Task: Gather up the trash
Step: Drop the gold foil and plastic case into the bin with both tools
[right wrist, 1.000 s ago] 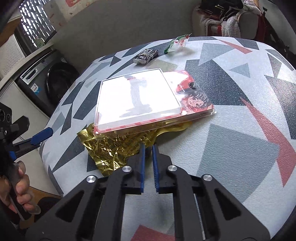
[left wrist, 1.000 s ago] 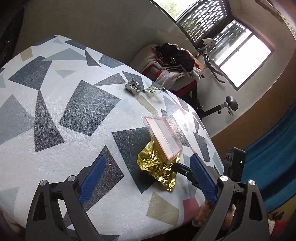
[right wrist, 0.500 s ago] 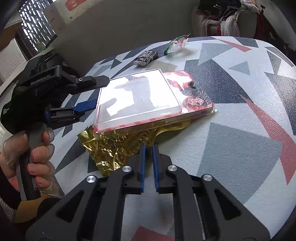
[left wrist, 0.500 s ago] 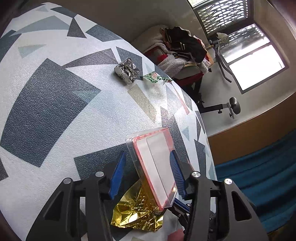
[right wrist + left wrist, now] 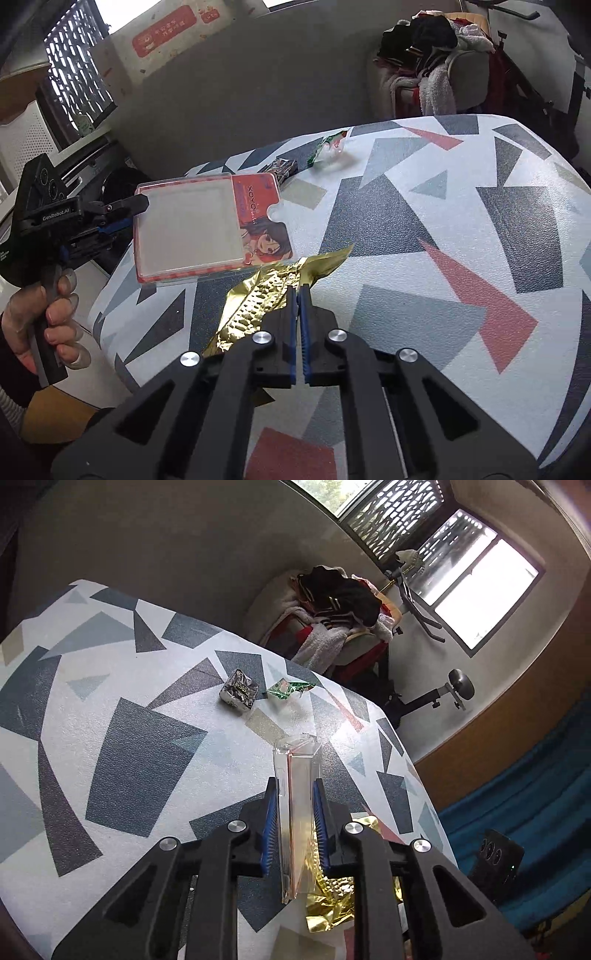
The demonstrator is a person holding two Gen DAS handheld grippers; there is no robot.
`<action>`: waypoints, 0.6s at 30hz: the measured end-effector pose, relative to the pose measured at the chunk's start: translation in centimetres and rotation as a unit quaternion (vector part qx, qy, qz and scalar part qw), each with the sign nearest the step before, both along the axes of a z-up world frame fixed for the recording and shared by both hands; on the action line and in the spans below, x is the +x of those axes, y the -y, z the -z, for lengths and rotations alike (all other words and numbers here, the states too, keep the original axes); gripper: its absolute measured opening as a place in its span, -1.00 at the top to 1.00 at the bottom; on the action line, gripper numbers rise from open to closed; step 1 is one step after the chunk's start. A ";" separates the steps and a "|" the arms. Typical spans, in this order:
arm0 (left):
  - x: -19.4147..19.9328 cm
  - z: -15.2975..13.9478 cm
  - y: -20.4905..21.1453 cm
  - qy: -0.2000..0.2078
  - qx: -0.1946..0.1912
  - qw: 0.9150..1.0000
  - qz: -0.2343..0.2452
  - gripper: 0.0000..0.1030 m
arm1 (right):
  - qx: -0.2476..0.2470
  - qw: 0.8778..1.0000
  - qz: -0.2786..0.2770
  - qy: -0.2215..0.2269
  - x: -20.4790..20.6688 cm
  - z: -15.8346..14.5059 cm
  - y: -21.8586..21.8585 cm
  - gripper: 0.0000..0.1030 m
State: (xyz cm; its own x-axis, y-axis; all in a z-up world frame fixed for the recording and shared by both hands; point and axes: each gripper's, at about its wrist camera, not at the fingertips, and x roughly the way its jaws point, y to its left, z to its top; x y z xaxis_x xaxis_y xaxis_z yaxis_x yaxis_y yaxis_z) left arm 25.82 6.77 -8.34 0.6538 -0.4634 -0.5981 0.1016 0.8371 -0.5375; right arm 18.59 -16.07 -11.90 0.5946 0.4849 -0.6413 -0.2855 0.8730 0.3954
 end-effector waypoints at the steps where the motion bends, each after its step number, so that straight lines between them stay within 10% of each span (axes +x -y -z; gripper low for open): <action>1: -0.6 -0.5 0.0 0.002 0.005 1.000 0.006 0.65 | -0.001 1.000 0.001 0.006 -0.4 -0.4 0.2 0.88; 18: -11.5 -6.2 -1.3 0.002 0.077 0.996 0.040 0.73 | -0.034 0.997 -0.020 0.073 -7.8 -5.0 1.3 0.88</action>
State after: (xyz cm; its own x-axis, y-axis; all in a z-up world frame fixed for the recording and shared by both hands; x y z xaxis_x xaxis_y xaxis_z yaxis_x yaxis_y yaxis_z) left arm 14.30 8.10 -2.15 0.6211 -0.4181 -0.6629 0.1742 0.8983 -0.4033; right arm 10.83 -17.40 -6.95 0.6646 0.4680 -0.5824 -0.3707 0.8834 0.2868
